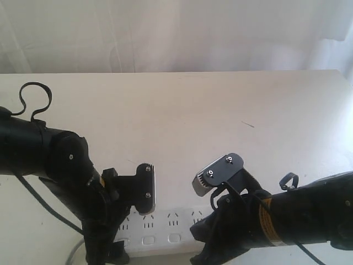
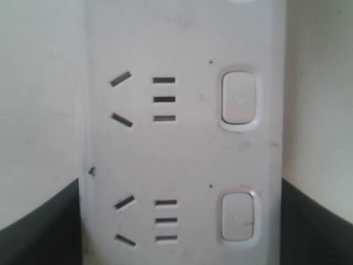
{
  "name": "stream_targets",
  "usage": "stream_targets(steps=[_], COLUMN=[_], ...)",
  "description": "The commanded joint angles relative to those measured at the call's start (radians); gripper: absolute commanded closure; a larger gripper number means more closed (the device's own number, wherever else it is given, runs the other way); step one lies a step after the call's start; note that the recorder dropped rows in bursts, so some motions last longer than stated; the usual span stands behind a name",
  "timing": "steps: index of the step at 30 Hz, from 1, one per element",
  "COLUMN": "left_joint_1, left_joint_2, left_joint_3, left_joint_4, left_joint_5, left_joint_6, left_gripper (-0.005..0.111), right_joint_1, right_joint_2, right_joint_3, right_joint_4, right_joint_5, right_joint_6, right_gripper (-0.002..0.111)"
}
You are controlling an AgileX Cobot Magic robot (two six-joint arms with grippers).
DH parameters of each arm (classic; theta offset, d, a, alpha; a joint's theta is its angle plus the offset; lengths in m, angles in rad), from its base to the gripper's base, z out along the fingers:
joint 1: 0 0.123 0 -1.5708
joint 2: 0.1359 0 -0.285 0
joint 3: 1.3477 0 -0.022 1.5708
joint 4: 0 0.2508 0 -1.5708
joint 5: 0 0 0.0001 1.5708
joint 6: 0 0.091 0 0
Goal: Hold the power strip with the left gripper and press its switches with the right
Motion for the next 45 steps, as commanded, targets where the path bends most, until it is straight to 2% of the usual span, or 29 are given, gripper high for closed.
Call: stream_targets(steps=[1, 8, 14, 19, 31, 38, 45], left_joint_1=[0.003, 0.003, 0.003, 0.003, 0.003, 0.003, 0.003], left_joint_2=[0.016, 0.016, 0.016, 0.016, 0.016, 0.016, 0.016], left_joint_3=[0.011, 0.011, 0.011, 0.011, 0.011, 0.011, 0.011], left_joint_4=[0.093, 0.198, 0.199, 0.199, 0.199, 0.204, 0.204], left_joint_5=[-0.074, -0.087, -0.078, -0.051, -0.032, -0.011, -0.011], left_joint_6=[-0.050, -0.119, -0.126, -0.126, -0.126, -0.124, -0.124], left_gripper=[0.107, 0.107, 0.107, 0.107, 0.107, 0.107, 0.107], right_joint_1=[0.001, 0.001, 0.001, 0.001, 0.001, 0.001, 0.001], right_joint_2=[0.000, 0.000, 0.000, 0.001, 0.218, 0.097, -0.048], right_joint_3=[0.002, 0.002, 0.002, 0.002, 0.002, 0.002, 0.002], right_joint_4=[0.053, 0.089, 0.223, 0.242, 0.453, 0.461, 0.473], right_joint_5=[-0.031, -0.031, -0.031, -0.027, -0.088, -0.093, 0.055], right_joint_6=[-0.052, -0.094, -0.212, -0.227, -0.465, -0.467, -0.467], right_gripper=[0.108, 0.108, 0.108, 0.108, 0.108, 0.108, 0.108])
